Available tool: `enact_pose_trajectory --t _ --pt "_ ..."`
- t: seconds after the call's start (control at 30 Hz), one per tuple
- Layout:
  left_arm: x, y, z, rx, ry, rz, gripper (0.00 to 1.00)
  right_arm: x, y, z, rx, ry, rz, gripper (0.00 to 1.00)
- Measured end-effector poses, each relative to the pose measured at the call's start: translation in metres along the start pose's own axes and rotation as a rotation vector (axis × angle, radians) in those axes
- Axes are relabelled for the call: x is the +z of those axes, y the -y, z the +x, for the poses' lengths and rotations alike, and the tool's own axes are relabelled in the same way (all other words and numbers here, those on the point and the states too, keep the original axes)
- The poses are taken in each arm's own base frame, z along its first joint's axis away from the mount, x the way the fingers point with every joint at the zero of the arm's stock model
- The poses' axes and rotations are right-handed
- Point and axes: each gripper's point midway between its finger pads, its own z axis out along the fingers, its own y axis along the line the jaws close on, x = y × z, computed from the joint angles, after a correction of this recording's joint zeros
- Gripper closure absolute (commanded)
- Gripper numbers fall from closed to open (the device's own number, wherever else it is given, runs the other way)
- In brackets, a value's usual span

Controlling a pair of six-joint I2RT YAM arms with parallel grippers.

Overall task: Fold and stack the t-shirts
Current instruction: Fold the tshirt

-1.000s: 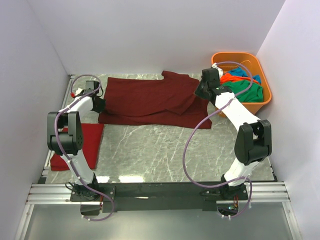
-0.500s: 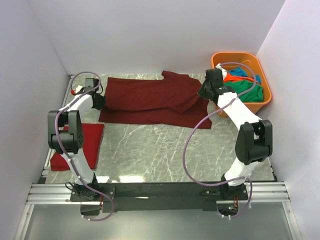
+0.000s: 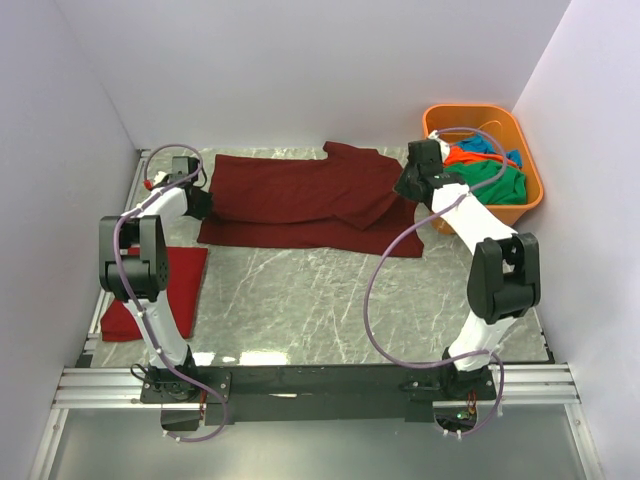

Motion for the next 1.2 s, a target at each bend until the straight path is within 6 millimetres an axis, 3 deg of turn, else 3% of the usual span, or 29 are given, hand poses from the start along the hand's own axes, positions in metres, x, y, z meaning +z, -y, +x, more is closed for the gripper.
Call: enact_pose_trajectory --t 0.17,0.43,0.8,0.9,0.93,1.0,1.03,1.13,1.2 --pt "0.004 0.0 0.001 0.0 -0.007 -0.002 0.99 0.011 0.006 0.008 -0.002 -0.025 0.021 1.0" --pt "0.005 -0.002 -0.001 -0.008 -0.012 -0.002 0.99 0.013 0.013 0.003 0.012 -0.019 0.028 1.0" --pt "0.008 0.001 -0.006 -0.02 -0.02 0.021 0.99 0.019 0.01 0.004 0.013 -0.031 0.016 1.0" --pt "0.011 0.002 -0.005 -0.007 -0.027 0.033 0.84 0.026 0.01 0.005 0.012 -0.039 0.014 1.0" --pt "0.011 0.003 -0.005 -0.003 -0.031 0.038 0.79 0.027 0.011 0.006 0.012 -0.042 0.015 0.96" --pt "0.013 0.006 -0.004 0.01 -0.036 0.056 0.66 0.033 0.014 0.007 0.016 -0.05 0.021 0.79" --pt "0.014 0.009 -0.005 0.013 -0.039 0.071 0.57 0.035 0.015 0.007 0.014 -0.054 0.024 0.62" --pt "0.015 0.013 -0.01 0.018 -0.039 0.104 0.47 0.039 0.022 0.006 0.019 -0.061 0.033 0.42" --pt "0.014 0.016 -0.016 0.014 -0.025 0.132 0.43 0.039 0.025 0.001 0.026 -0.056 0.032 0.4"
